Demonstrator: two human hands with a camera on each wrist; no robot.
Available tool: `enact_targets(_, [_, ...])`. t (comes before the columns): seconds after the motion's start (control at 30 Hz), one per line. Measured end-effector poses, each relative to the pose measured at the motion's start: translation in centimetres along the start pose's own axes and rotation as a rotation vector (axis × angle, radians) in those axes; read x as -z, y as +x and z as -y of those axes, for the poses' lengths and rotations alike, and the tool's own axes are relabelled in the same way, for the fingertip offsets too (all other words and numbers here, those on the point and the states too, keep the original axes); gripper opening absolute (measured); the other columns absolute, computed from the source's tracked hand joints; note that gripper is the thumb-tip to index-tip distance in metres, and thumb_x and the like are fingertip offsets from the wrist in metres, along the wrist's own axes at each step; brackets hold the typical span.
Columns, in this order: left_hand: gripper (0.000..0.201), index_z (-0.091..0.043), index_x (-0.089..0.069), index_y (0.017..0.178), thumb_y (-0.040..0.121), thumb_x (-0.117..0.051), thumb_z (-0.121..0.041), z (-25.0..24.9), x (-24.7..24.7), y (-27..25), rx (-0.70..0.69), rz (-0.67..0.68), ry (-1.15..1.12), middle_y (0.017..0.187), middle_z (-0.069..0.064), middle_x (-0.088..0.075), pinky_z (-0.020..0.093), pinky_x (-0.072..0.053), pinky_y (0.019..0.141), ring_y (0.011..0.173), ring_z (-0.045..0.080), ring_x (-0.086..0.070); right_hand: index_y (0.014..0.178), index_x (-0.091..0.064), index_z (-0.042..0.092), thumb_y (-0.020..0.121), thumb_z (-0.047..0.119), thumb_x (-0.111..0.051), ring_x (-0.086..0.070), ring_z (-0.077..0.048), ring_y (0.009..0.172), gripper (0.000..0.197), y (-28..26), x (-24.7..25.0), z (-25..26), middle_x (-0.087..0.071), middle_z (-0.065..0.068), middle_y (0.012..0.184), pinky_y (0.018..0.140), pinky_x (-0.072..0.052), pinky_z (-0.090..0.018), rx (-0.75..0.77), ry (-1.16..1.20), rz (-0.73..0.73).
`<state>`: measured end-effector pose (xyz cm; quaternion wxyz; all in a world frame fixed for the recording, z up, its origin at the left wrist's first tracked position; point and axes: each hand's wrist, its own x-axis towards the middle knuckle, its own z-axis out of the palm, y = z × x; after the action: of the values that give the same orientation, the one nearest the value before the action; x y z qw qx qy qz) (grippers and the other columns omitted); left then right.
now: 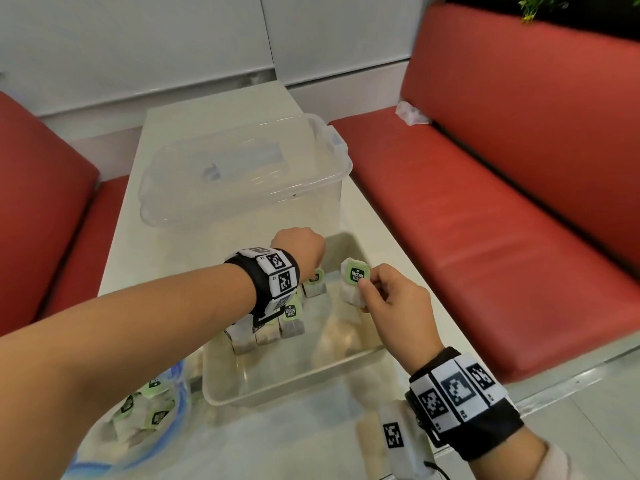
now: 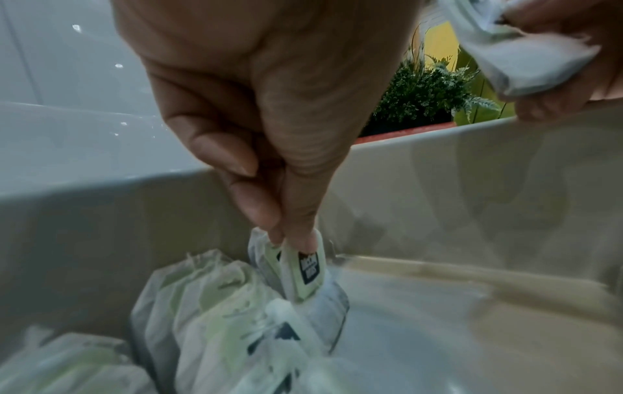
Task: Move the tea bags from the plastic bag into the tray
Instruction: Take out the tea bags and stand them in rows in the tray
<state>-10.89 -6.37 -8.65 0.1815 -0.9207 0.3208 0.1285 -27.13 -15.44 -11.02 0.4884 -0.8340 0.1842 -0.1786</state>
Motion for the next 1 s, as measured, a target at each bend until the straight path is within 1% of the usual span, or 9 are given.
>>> enact_targets(0.13, [0.036, -0.017, -0.066, 0.110, 0.078, -0.073, -0.033, 0.1, 1.6, -0.9, -0.004, -0.017, -0.087, 0.106, 0.003, -0.065, 0.031, -0.048, 0.072, 0.095, 0.025, -0.063, 0.072, -0.056, 0.016, 0.089, 0.024, -0.057, -0.063, -0.016, 0.062, 0.019, 0.2, 0.3, 0.0, -0.065, -0.002, 0.062, 0.063, -0.047, -0.031, -0.018, 0.040, 0.021])
enact_targets(0.27, [0.047, -0.021, -0.062, 0.111, 0.070, -0.080, -0.031, 1.6, 4.5, -4.3, -0.106, -0.010, -0.643, 0.097, -0.006, -0.066, 0.024, -0.049, 0.071, 0.088, 0.013, -0.064, 0.079, -0.061, 0.011, 0.091, 0.020, -0.058, -0.066, -0.010, 0.057, 0.015, 1.1, 1.3, 0.6, -0.069, -0.003, 0.070, 0.063, -0.050, -0.028, -0.103, 0.199, 0.047])
enact_targets(0.37, [0.031, -0.023, -0.059, 0.102, 0.076, -0.075, -0.019, 1.6, 5.3, -7.6, -0.196, 0.195, -1.121, 0.089, -0.004, -0.067, 0.022, -0.054, 0.060, 0.072, 0.008, -0.067, 0.078, -0.061, 0.007, 0.090, 0.017, -0.059, -0.068, -0.017, 0.057, 0.016, 2.0, 1.8, 1.9, -0.069, -0.010, 0.073, 0.058, -0.049, -0.027, -0.104, 0.315, 0.087])
enact_targets(0.53, [0.017, -0.009, -0.061, 0.100, 0.084, -0.065, -0.005, 1.2, 5.0, -9.7, -0.189, 0.094, -1.446, 0.078, 0.004, -0.066, 0.020, -0.056, 0.064, 0.065, 0.007, -0.067, 0.082, -0.065, 0.014, 0.092, 0.017, -0.056, -0.065, -0.015, 0.054, 0.014, 2.5, 2.2, 4.4, -0.066, 0.002, 0.065, 0.057, -0.049, -0.024, -0.013, 0.395, 0.144])
enact_targets(0.67, [0.022, -0.004, -0.060, 0.108, 0.086, -0.061, -0.004, 2.0, 4.7, -10.5, -0.180, 0.095, -1.643, 0.076, 0.004, -0.068, 0.017, -0.056, 0.063, 0.064, 0.008, -0.067, 0.089, -0.061, 0.030, 0.090, 0.003, -0.053, -0.063, -0.011, 0.060, 0.028, 2.4, 2.9, 4.7, -0.066, 0.012, 0.079, 0.063, -0.050, -0.018, 0.217, 0.347, 0.027])
enact_targets(0.73, [0.022, -0.005, -0.060, 0.108, 0.086, -0.060, -0.004, 2.3, 4.6, -10.8, -0.173, 0.100, -1.699, 0.075, 0.004, -0.069, 0.016, -0.056, 0.062, 0.064, 0.008, -0.067, 0.092, -0.060, 0.029, 0.084, -0.003, -0.059, -0.060, -0.006, 0.067, 0.033, 2.3, 3.3, 4.7, -0.062, 0.020, 0.089, 0.068, -0.045, -0.009, 0.460, 0.126, -0.043])
enact_targets(0.8, [0.020, -0.007, -0.061, 0.106, 0.085, -0.059, -0.004, 2.4, 4.6, -11.0, -0.169, 0.110, -1.737, 0.073, 0.003, -0.069, 0.016, -0.056, 0.060, 0.064, 0.008, -0.067, 0.093, -0.062, 0.022, 0.078, -0.003, -0.065, -0.056, -0.003, 0.072, 0.029, 2.4, 3.4, 4.5, -0.058, 0.018, 0.096, 0.068, -0.045, -0.011, 0.626, -0.002, -0.060])
enact_targets(0.9, [0.021, -0.006, -0.060, 0.106, 0.086, -0.058, -0.002, 2.4, 4.6, -11.1, -0.160, 0.112, -1.775, 0.071, 0.003, -0.069, 0.015, -0.055, 0.058, 0.062, 0.007, -0.067, 0.087, -0.064, 0.018, 0.076, 0.008, -0.070, -0.057, -0.008, 0.073, 0.016, 2.7, 3.4, 4.5, -0.057, 0.013, 0.096, 0.065, -0.049, -0.022, 0.670, -0.014, -0.045])
enact_targets(1.0, [0.022, -0.006, -0.060, 0.108, 0.087, -0.056, -0.002, 2.2, 4.5, -11.1, -0.164, 0.103, -1.796, 0.071, 0.001, -0.070, 0.014, -0.055, 0.058, 0.063, 0.006, -0.067, 0.083, -0.064, 0.018, 0.076, 0.015, -0.070, -0.057, -0.009, 0.071, 0.010, 2.9, 3.1, 4.5, -0.059, 0.013, 0.093, 0.064, -0.050, -0.023, 0.660, 0.004, -0.064])
